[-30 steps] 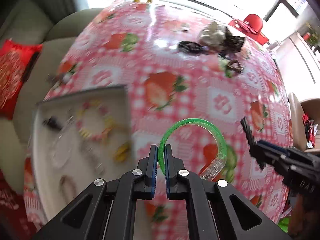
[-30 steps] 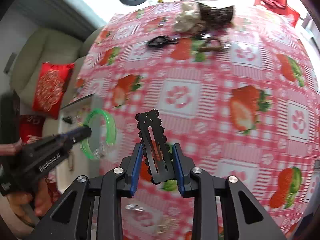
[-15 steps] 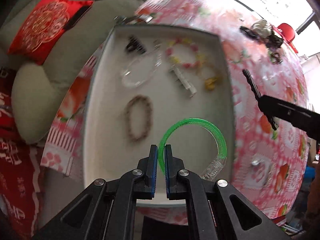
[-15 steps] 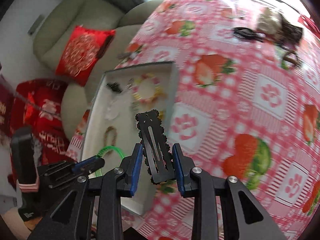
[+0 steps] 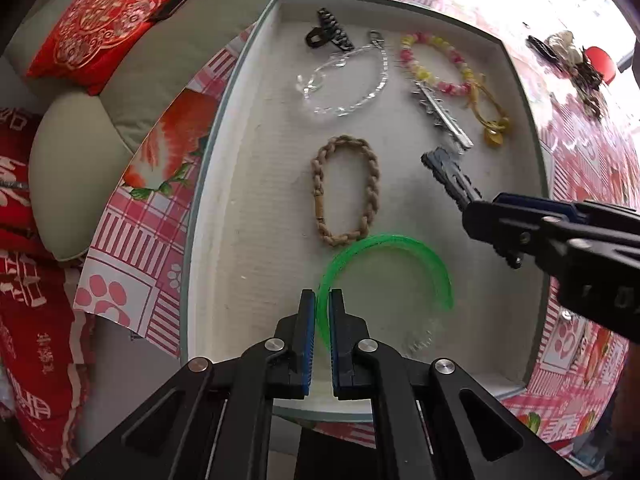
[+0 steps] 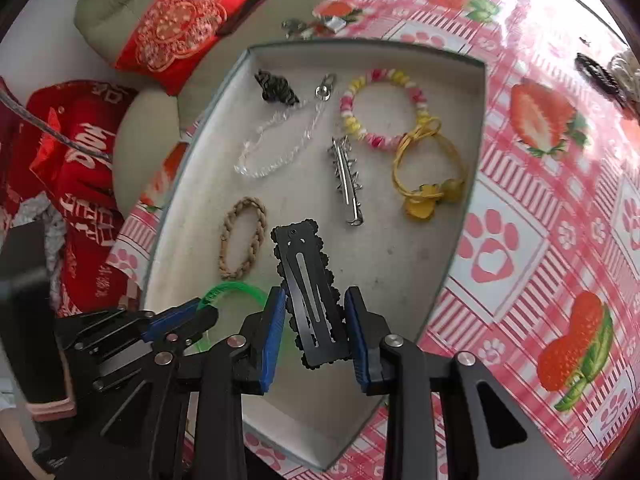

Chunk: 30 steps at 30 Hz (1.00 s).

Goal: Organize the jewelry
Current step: 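Carry the black clip with the right tool into the tray while the left tool carries the bangle, then open the right tool to drop the black clip while the left tool releases the bangle in the tray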

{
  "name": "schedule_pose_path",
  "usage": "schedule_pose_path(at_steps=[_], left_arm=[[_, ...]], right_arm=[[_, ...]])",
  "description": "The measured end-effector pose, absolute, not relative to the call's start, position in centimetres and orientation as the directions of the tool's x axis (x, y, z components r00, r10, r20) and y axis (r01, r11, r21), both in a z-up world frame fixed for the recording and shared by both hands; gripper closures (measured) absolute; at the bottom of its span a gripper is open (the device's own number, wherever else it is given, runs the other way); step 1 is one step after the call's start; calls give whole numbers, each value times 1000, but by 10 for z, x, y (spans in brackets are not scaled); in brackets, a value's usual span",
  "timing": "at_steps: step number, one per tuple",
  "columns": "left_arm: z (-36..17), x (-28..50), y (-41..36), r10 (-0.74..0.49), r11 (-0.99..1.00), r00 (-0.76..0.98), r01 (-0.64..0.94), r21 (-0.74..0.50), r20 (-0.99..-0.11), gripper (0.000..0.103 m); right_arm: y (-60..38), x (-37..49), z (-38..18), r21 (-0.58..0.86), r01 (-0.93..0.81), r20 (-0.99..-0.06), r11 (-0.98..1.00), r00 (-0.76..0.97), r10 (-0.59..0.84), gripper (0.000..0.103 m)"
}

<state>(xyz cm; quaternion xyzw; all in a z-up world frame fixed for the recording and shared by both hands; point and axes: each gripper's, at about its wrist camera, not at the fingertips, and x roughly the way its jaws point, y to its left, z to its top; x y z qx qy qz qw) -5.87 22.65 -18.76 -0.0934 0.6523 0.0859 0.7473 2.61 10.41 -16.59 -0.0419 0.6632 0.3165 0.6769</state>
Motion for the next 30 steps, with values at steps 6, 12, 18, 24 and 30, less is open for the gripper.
schedule_pose_path(at_steps=[6, 12, 18, 24, 30], left_arm=[[-191, -53, 242, 26, 956, 159, -291, -21, -987, 90], [-191, -42, 246, 39, 957, 178, -290, -14, -983, 90], [-189, -38, 241, 54, 964, 174, -265, 6, -983, 90], [-186, -39, 235, 53, 966, 154, -260, 11, -987, 90], [-179, -43, 228, 67, 969, 152, -246, 28, -986, 90]], right_arm=[[117, 37, -179, 301, -491, -946, 818, -48, 319, 70], [119, 55, -178, 265, -470, -954, 842, 0, 300, 70], [120, 60, -176, 254, -484, -957, 837, 2, 291, 68], [122, 61, -178, 287, -464, -949, 838, -20, 314, 67], [108, 59, -172, 346, -425, -930, 836, -35, 367, 58]])
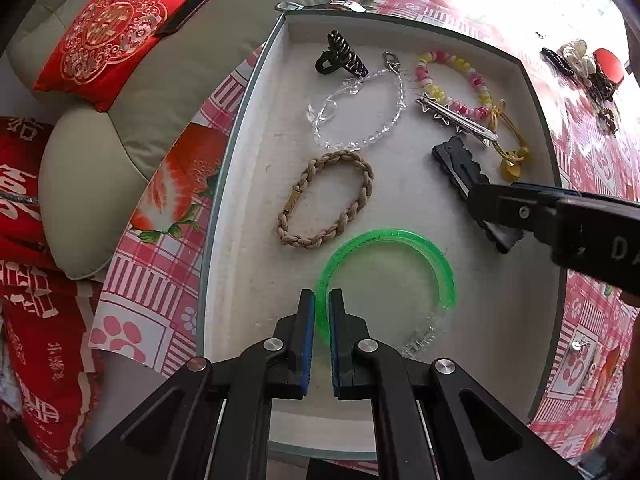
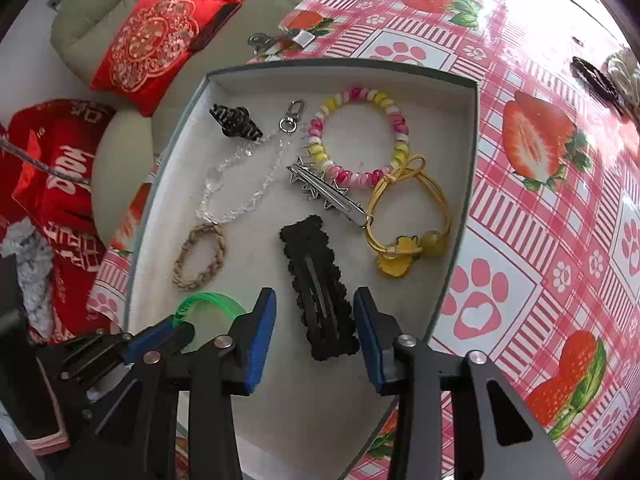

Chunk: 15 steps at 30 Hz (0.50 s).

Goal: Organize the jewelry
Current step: 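Open the right tool to drop the black clip while the left tool releases the bangle in the tray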

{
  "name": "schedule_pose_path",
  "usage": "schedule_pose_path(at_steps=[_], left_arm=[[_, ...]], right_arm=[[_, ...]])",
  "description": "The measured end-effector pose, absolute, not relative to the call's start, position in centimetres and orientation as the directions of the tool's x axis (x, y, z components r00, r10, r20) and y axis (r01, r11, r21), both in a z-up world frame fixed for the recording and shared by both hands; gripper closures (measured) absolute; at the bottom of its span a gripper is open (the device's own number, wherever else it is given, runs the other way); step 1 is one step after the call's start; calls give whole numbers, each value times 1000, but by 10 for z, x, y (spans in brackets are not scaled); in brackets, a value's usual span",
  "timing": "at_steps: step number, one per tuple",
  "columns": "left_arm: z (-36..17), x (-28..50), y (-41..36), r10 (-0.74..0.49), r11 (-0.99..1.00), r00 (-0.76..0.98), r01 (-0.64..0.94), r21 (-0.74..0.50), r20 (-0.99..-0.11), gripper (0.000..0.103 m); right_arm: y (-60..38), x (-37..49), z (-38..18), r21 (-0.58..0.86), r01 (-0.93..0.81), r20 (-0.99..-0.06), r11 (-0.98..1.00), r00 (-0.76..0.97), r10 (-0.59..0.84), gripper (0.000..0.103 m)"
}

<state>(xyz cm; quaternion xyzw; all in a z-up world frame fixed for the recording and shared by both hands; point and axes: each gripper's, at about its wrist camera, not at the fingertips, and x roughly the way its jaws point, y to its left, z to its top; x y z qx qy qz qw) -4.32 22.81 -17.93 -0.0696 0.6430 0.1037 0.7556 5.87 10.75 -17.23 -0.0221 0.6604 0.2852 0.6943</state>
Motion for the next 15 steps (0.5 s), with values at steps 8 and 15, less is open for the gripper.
schedule_pose_path(at_steps=[8, 15], left_arm=[[-170, -44, 223, 90, 972, 158, -231, 52, -983, 90], [-164, -41, 221, 112, 974, 165, -213, 75, -980, 90]], right_arm=[[91, 62, -150, 404, -382, -901, 831, -9, 433, 52], [74, 62, -129, 436, -328, -882, 838, 27, 470, 43]])
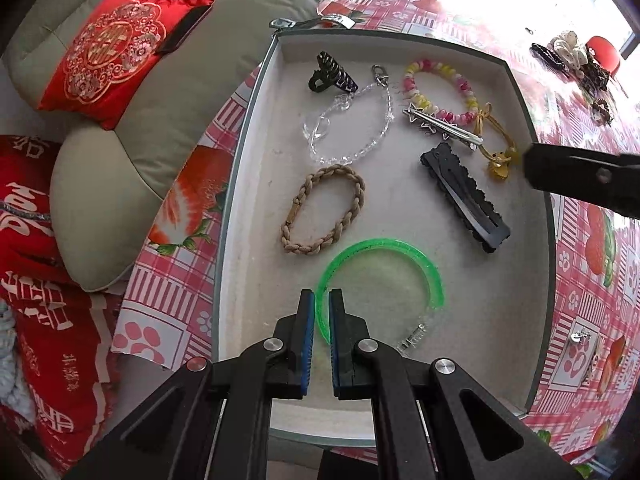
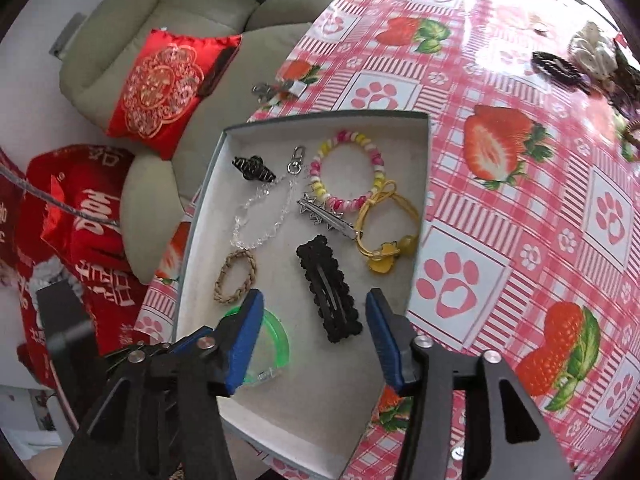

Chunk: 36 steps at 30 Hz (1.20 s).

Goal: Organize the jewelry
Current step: 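Open the right tool to drop the black clip while the left tool releases the bangle in the tray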

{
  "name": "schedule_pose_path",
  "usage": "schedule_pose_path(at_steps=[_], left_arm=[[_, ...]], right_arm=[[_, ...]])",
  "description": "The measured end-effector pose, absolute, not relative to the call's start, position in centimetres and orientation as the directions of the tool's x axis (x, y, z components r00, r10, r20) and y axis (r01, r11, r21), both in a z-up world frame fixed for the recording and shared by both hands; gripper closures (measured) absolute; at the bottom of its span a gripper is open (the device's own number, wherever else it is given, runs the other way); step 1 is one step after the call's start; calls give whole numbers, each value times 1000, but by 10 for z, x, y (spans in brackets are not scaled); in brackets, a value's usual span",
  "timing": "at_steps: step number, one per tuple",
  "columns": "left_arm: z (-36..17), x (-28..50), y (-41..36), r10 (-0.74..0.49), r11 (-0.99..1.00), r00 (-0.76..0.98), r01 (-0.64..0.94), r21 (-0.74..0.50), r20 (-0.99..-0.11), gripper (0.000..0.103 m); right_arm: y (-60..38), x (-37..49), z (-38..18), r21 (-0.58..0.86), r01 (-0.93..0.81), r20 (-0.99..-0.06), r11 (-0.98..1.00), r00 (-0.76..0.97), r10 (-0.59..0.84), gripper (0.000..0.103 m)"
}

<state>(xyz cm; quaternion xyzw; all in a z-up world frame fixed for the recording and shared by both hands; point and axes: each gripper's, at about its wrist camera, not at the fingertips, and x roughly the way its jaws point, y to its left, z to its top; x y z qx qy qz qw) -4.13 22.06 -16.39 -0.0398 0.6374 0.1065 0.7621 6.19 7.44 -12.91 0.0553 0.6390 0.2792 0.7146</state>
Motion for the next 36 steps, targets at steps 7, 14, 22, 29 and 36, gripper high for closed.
schedule_pose_path(at_steps=[7, 14, 22, 29, 36], left_arm=[[-156, -40, 211, 112, 982, 172, -167, 83, -979, 90], [-146, -33, 192, 80, 994, 209, -94, 61, -975, 90], [-144, -23, 159, 35, 999, 214, 16, 39, -976, 89], [-135, -18, 134, 40, 996, 245, 73, 60, -969, 0], [-124, -13, 96, 7, 971, 272, 227, 71, -962, 0]], right_arm=[[38, 54, -120, 423, -271, -888, 865, 66, 455, 40], [-30, 44, -116, 373, -146, -913, 916, 119, 391, 37], [-111, 23, -122, 313, 27, -941, 949, 141, 306, 29], [-151, -9, -136, 273, 140, -959, 952, 118, 257, 29], [-152, -48, -153, 252, 185, -967, 950, 67, 244, 29]])
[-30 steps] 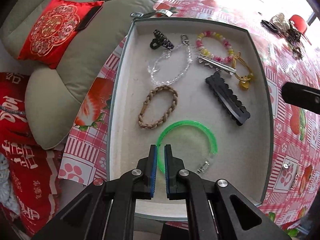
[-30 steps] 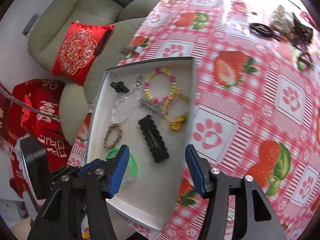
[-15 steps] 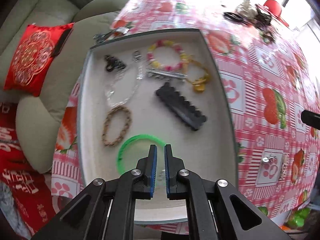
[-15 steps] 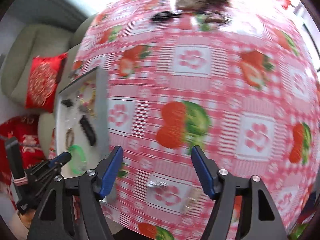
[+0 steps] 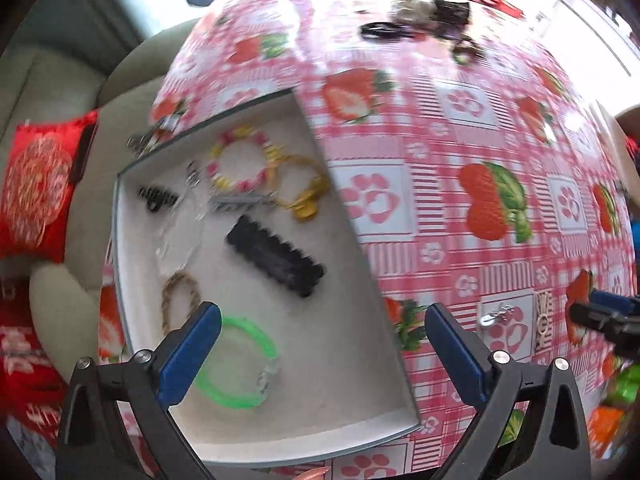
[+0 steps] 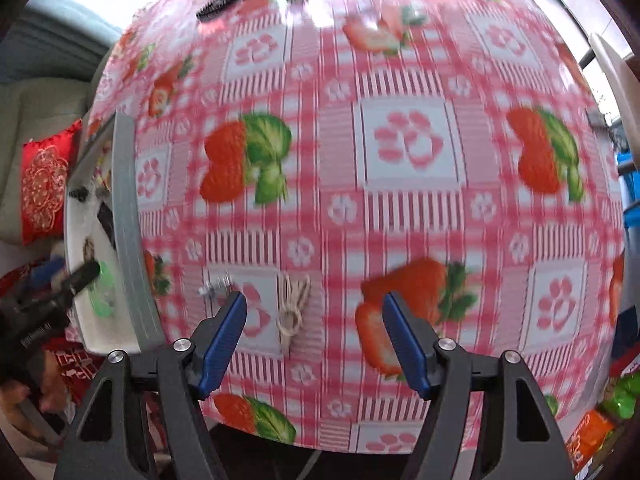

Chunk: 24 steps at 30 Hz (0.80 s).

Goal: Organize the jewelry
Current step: 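Open the right tool to drop the black clip while the left tool releases the bangle in the tray, then grasp the cream bunny-ear hair clip with the right tool while the left tool grasps the small silver charm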

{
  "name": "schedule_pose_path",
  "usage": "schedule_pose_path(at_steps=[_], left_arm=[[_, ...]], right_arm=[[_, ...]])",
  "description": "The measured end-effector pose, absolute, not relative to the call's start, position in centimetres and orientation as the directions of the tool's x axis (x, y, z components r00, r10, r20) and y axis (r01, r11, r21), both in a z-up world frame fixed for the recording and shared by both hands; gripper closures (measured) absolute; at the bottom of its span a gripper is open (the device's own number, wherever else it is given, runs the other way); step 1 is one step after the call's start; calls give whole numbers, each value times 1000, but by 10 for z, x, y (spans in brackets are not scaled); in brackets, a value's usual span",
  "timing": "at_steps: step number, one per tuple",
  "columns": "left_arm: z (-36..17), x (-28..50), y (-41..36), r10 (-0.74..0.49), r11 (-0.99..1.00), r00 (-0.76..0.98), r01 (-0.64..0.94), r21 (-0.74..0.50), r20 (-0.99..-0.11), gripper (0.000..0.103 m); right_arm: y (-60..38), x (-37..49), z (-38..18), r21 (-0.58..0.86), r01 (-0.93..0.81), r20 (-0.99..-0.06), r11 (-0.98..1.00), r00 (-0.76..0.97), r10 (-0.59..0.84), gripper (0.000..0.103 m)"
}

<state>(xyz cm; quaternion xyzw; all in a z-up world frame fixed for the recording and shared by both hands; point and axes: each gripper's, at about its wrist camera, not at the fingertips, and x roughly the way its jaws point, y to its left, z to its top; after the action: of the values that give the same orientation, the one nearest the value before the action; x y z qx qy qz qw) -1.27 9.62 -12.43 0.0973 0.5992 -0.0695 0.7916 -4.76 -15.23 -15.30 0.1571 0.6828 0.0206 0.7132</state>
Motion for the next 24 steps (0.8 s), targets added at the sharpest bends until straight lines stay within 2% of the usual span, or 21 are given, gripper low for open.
schedule_pose_path(at_steps=[13, 24], left_arm=[[-128, -15, 52, -65, 888, 267, 456, 66, -962, 0], [-140, -26, 15, -126, 782, 216, 622, 37, -968, 0]], right_arm=[[-119, -66, -178, 192, 179, -981, 965, 71, 182, 32], [-100, -71, -179, 24, 79, -994, 997, 109, 15, 68]])
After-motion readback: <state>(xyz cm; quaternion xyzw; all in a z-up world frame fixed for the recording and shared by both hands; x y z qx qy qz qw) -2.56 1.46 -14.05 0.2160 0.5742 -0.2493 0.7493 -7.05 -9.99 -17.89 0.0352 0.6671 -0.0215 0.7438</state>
